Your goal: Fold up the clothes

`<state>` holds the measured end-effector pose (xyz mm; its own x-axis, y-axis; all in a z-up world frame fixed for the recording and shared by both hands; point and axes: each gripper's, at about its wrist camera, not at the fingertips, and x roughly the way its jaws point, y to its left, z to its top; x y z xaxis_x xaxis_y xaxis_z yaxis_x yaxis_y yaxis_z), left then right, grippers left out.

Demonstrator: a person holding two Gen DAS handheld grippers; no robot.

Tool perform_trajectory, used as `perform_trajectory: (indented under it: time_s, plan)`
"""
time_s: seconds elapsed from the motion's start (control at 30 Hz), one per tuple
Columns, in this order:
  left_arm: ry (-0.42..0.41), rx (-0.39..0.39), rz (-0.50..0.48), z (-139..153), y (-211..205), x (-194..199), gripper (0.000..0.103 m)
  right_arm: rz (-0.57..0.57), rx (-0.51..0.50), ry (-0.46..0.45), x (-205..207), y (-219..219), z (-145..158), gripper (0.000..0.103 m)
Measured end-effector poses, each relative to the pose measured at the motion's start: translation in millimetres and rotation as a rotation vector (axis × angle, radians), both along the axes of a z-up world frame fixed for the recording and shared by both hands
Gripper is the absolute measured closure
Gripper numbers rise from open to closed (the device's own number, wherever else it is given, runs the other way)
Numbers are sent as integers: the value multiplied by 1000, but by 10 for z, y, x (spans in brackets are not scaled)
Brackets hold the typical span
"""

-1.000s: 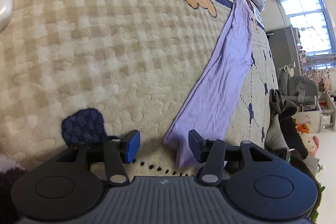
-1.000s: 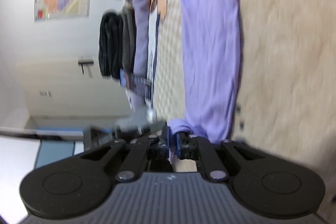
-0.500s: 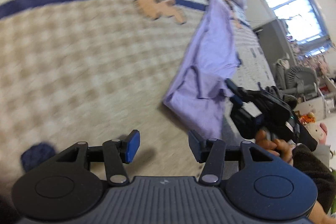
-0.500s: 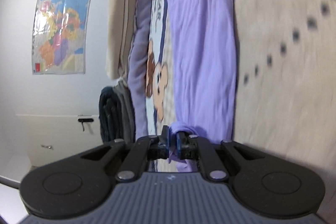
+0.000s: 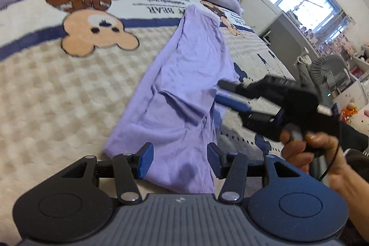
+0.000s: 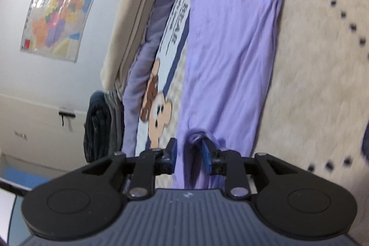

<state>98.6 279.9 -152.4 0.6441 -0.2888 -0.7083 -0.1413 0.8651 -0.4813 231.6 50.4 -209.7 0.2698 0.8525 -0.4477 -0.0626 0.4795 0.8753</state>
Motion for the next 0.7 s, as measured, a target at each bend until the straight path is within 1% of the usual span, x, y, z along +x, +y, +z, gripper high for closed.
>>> perform_trajectory:
  time_s: [0.07, 0.1, 0.13, 0.23, 0.27, 0.3, 0.33, 0.37, 0.43, 0.5, 0.53, 0.57, 0.63, 0.7]
  plan:
    - [-12, 7, 1, -26, -22, -4, 51, 18, -37, -46, 45, -13, 84, 74]
    - [-18, 3, 5, -26, -20, 5, 51, 65, -84, -122, 41, 27, 185, 70]
    - [-23, 3, 9, -14, -11, 5, 51, 125, -138, -215, 30, 76, 303, 65]
    - [-57, -2, 34, 37, 24, 21, 51, 312, -312, -490, -93, 303, 563, 62]
    - [-66, -6, 41, 53, 36, 30, 51, 369, -361, -569, -143, 377, 620, 62]
    - [-68, -13, 40, 63, 42, 37, 51, 466, -437, -702, -267, 502, 692, 62]
    - [-70, -14, 36, 66, 38, 32, 51, 534, -489, -795, -369, 592, 729, 62]
    - [-71, -14, 32, 69, 34, 26, 51, 561, -507, -830, -411, 622, 738, 62]
    - [-71, -18, 24, 65, 27, 15, 51, 648, -548, -943, -558, 760, 741, 62]
    - [-57, -23, 6, 32, 8, 3, 51, 717, -562, -1000, -644, 874, 708, 62]
    - [-53, -17, -2, 26, -4, -5, 51, 774, -569, -1025, -693, 952, 659, 63]
    - [-39, 2, -19, 3, -38, -11, 51, 813, -593, -1055, -717, 1015, 602, 64]
    - [-33, 9, -32, -27, -65, -16, 50, 876, -656, -1116, -748, 1130, 491, 68]
    - [-38, 16, -45, -68, -106, -30, 48, 898, -689, -1153, -731, 1207, 458, 69]
